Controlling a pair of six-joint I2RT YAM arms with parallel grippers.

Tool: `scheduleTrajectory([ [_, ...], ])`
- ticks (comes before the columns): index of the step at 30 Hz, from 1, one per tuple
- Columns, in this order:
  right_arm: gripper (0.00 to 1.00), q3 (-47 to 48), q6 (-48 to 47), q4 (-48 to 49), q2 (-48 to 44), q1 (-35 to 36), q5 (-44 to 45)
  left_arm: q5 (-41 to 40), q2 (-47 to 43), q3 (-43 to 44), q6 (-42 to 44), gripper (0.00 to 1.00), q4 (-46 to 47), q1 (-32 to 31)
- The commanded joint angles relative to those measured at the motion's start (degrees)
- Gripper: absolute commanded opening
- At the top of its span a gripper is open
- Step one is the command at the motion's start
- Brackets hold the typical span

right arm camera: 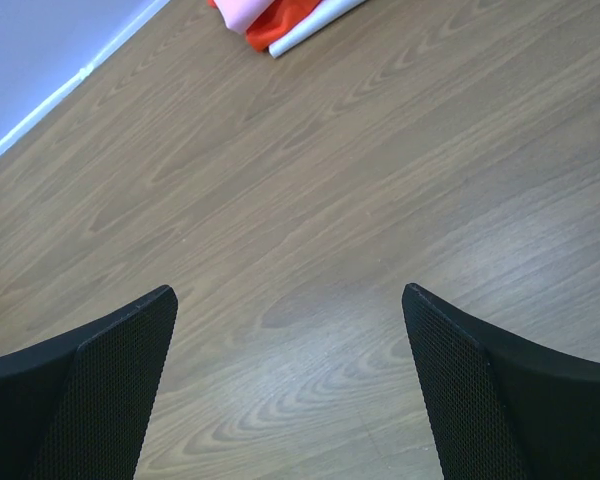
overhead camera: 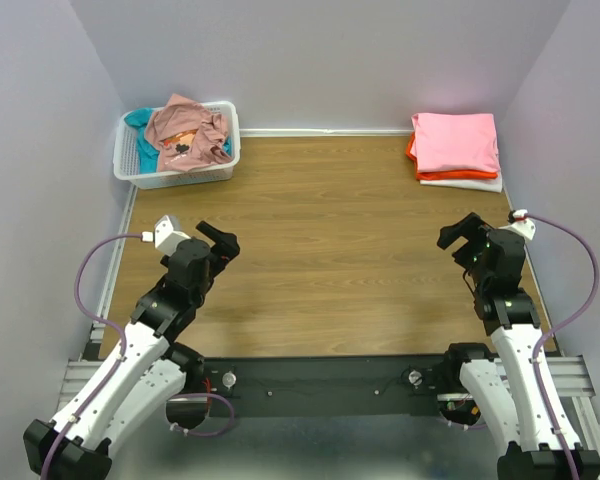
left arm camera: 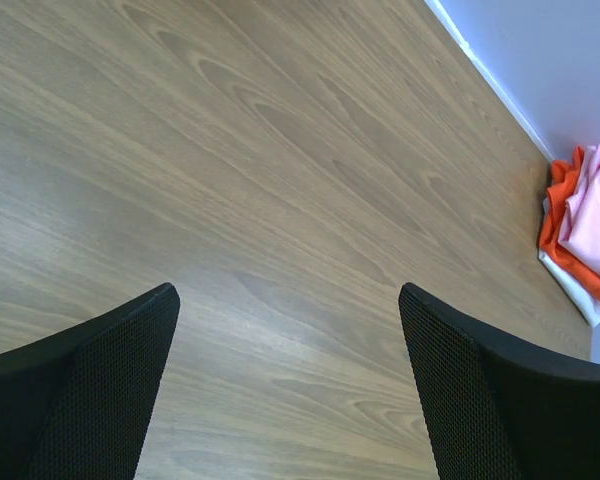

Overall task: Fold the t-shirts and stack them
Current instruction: Grab the tshirt from the pile

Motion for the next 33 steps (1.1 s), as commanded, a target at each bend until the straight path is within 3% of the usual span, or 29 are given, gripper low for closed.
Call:
scheduleTrajectory([
  [1,1.00,1.9,0.1,-1.4,0.2,-0.1,-1.8,-4.1,1.8,3.1,0.0,0.99,0.2,0.3],
  [7,1.00,0.8,0.4,-1.3,0.6,-0.1,-4.7,-4.6,10.1,9.6,6.5,0.99,4.7,1.4],
  [18,1.00,0.8,-0.2,-1.2,5.0,-0.1,-6.1,6.5,43.3,36.6,23.0,0.99,10.0,15.8],
  [23,1.00,0.5,-0.6,-1.4,5.0,-0.2,-6.3,7.0,58.5,51.0,26.3,0.98,4.1,22.2],
  [26,1.00,0.3,-0.5,-1.4,4.9,-0.1,-5.7,2.5,65.2,61.8,28.5,0.98,-0.8,23.5],
  [29,1.00,0.4,-0.7,-1.4,5.4,-0.2,-5.6,-0.3,77.1,77.6,33.7,0.98,-6.6,25.0],
  [33,1.00,0.5,-1.0,-1.4,6.0,-0.2,-5.6,3.8,85.5,87.9,38.3,0.98,-8.7,25.9],
])
